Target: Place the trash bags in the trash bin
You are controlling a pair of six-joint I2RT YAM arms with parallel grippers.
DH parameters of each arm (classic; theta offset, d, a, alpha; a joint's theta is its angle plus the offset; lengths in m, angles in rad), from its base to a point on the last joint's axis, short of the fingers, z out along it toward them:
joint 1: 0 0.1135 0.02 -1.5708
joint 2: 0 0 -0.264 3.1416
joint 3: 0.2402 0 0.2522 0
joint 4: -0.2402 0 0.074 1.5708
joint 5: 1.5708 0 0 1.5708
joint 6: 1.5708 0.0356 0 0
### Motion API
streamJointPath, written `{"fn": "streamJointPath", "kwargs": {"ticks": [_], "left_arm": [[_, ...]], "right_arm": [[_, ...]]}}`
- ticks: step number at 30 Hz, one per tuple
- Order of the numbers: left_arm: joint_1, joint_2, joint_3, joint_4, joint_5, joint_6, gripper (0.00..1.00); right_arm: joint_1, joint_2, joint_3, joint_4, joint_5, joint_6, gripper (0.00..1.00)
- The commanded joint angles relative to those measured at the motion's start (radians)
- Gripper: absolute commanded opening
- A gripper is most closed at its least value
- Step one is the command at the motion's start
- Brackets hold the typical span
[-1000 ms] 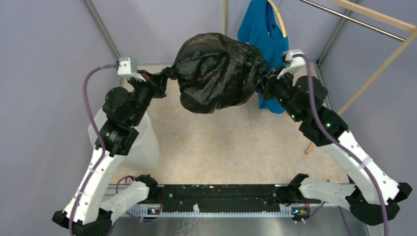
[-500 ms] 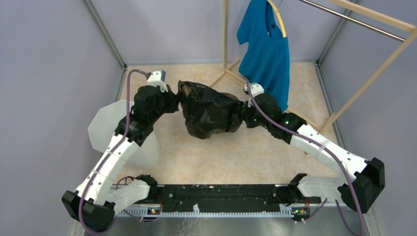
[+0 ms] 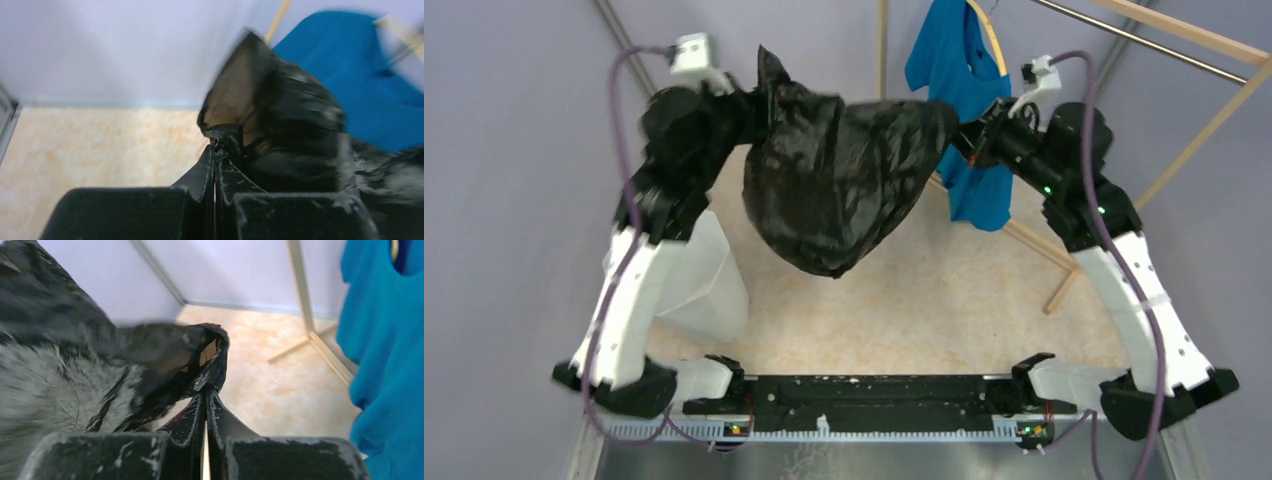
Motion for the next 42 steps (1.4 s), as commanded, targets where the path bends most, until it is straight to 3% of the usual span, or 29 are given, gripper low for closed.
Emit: {"fn": "streamJointPath", "kwargs": {"ticks": [1, 5, 9, 13, 20, 24, 27, 33, 37, 38, 42], "left_arm": [[-0.003, 0.377, -0.004, -0.462, -0.134, -0.016, 0.00], [-0.001, 0.126, -0.363, -0.222, 0.014, 0.064, 0.00], [-0.001, -0.055, -0.403, -0.197, 0.169, 0.107, 0.00], [-0.001, -0.161, -0.377, -0.104, 0.269, 0.112, 0.00], [-0.001, -0.154, -0.223, -0.102, 0.146, 0.094, 0.00], [-0.001, -0.135, -0.147, -0.151, 0.068, 0.095, 0.00], [-0.001, -0.172, -0.159, -0.118, 0.040, 0.100, 0.00], [-0.001, -0.219, -0.171, -0.097, 0.055, 0.106, 0.00], [-0.001, -0.231, -0.167, -0.109, 0.073, 0.109, 0.00], [-0.001, -0.237, -0.172, -0.112, 0.066, 0.110, 0.01], [-0.001, -0.268, -0.230, -0.135, -0.006, 0.114, 0.22]], "right_arm": [[0.005, 0.215, -0.131, -0.187, 0.101, -0.023, 0.00], [0.145, 0.050, -0.428, -0.091, 0.150, -0.091, 0.00], [0.172, -0.097, -0.506, -0.108, 0.068, -0.131, 0.00], [0.171, -0.171, -0.416, -0.108, 0.045, -0.130, 0.00], [0.171, -0.150, -0.283, -0.130, 0.128, -0.138, 0.00], [0.171, -0.151, -0.249, -0.127, 0.075, -0.111, 0.00], [0.172, -0.154, -0.217, -0.119, 0.043, -0.094, 0.00], [0.172, -0.162, -0.132, -0.139, 0.118, -0.107, 0.00], [0.172, -0.161, -0.090, -0.087, 0.046, -0.084, 0.00], [0.172, -0.161, -0.078, -0.077, 0.034, -0.083, 0.00], [0.172, -0.159, -0.006, -0.063, 0.047, -0.092, 0.00]]}}
